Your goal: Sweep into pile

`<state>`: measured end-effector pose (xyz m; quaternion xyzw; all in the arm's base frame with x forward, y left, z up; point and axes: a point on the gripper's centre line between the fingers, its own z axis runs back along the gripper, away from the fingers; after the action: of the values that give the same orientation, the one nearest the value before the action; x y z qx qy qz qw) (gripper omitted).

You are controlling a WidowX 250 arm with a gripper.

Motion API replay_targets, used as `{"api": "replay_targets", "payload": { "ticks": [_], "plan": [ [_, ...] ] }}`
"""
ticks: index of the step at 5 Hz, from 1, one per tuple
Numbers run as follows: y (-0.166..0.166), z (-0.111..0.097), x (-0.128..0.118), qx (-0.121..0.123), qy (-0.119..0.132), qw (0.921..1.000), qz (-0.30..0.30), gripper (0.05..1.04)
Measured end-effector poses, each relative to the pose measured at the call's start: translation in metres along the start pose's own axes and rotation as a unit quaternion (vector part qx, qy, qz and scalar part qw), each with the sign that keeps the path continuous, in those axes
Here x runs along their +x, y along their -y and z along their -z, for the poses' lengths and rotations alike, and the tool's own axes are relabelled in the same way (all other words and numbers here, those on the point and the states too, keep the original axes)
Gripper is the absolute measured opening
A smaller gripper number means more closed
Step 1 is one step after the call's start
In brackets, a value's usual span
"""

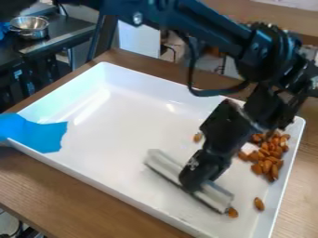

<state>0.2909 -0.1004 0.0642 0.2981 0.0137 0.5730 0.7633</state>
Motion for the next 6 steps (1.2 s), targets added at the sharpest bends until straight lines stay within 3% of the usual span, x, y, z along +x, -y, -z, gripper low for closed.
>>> {"api": "replay_targets", "payload": {
  "ticks": [3,4,5,6],
  "plan": [
    [0.052,-0.021,0.003,-0.013,-0.008,0.9987,-0.048,0.371],
    [0.033,-0.021,0.007,-0.022,-0.021,0.9990,-0.034,0.371],
    [-0.005,-0.043,0.034,-0.081,-0.053,0.9950,-0.024,0.371],
    [-0.024,-0.043,0.039,-0.078,-0.062,0.9949,-0.014,0.371]
  ]
}}
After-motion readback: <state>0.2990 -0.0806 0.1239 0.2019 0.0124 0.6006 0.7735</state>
